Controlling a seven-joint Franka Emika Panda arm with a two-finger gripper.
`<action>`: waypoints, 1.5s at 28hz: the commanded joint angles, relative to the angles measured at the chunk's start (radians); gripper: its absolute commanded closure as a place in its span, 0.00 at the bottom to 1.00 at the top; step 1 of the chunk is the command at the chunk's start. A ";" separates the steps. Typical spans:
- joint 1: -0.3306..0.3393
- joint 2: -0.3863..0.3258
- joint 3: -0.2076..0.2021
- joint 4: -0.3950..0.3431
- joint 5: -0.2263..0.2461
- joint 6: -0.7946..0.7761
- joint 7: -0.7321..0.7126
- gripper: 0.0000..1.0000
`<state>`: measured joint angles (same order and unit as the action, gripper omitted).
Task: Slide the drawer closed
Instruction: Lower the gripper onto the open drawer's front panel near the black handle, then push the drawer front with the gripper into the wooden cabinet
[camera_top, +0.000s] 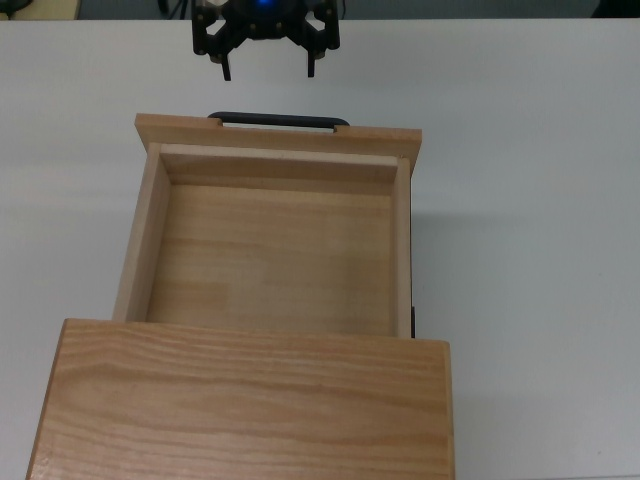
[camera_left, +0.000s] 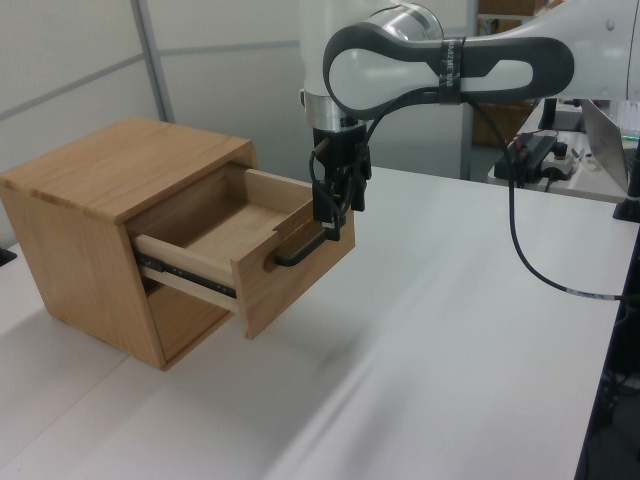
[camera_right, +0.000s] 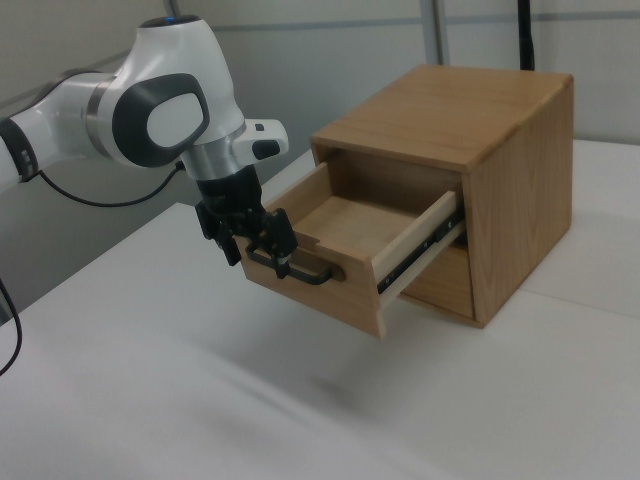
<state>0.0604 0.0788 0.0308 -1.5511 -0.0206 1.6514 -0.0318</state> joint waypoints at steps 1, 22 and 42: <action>0.006 -0.008 0.001 -0.007 -0.015 -0.019 -0.028 0.46; 0.006 0.038 0.001 -0.007 0.004 -0.002 0.027 1.00; 0.009 0.151 0.001 0.008 -0.013 0.201 0.170 1.00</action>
<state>0.0613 0.1893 0.0319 -1.5501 -0.0203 1.7927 0.1035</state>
